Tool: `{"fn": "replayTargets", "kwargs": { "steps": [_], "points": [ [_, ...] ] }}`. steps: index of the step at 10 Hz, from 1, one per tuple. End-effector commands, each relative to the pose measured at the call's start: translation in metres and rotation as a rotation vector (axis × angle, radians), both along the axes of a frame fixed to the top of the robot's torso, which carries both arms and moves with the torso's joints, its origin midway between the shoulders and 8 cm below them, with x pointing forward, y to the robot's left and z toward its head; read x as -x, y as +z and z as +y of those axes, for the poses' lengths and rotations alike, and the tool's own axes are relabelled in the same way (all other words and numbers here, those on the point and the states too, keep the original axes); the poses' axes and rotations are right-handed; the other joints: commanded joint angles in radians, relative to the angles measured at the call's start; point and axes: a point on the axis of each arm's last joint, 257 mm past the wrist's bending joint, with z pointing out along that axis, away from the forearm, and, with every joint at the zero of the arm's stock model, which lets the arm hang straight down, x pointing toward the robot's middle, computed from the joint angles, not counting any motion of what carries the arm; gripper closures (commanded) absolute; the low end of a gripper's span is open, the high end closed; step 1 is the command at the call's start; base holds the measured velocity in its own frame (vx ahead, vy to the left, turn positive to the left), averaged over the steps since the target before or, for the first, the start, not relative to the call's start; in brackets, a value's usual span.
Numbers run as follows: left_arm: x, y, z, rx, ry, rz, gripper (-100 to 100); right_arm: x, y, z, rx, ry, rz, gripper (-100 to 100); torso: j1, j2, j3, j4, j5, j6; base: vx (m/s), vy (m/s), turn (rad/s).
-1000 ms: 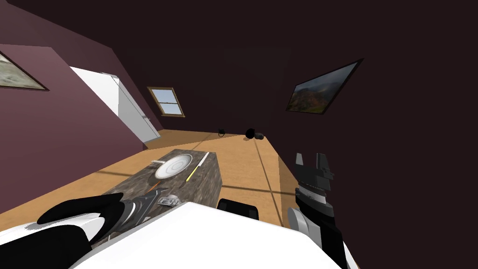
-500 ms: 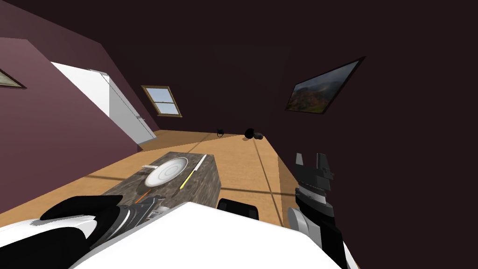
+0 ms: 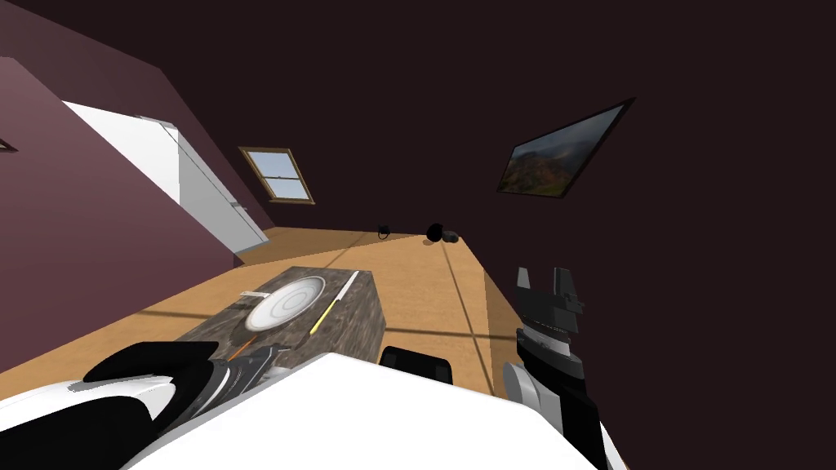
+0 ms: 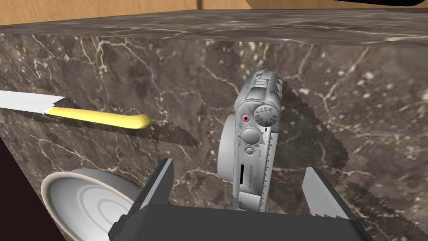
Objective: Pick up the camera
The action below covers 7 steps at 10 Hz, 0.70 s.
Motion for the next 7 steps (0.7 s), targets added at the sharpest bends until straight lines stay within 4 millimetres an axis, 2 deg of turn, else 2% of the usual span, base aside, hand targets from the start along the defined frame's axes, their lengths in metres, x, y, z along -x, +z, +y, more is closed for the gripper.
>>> {"fn": "replayTargets", "kwargs": {
  "steps": [1,3,4,7],
  "points": [
    [-0.0005,-0.0082,0.0053,0.0,0.008,-0.001,-100,0.0,0.0,0.0,0.0,0.0,0.0,0,0.0,0.0,0.0,0.0,0.0,0.0,-0.017,-0.022,-0.048],
    [-0.0006,-0.0106,0.0064,0.0,0.011,0.0,-100,0.0,0.0,0.0,0.0,0.0,0.0,0,0.0,0.0,0.0,0.0,0.0,0.0,-0.008,-0.014,-0.026],
    [-0.0007,-0.0111,0.0068,0.0,0.011,-0.001,100,0.0,0.0,0.0,0.0,0.0,0.0,0,0.0,0.0,0.0,0.0,0.0,0.0,0.0,0.0,0.0],
    [-0.0001,-0.0112,0.0066,0.001,0.01,0.001,100,0.0,0.0,0.0,0.0,0.0,0.0,0,0.001,0.0,0.0,0.0,0.0,0.0,0.0,0.0,0.0]
  ]
}}
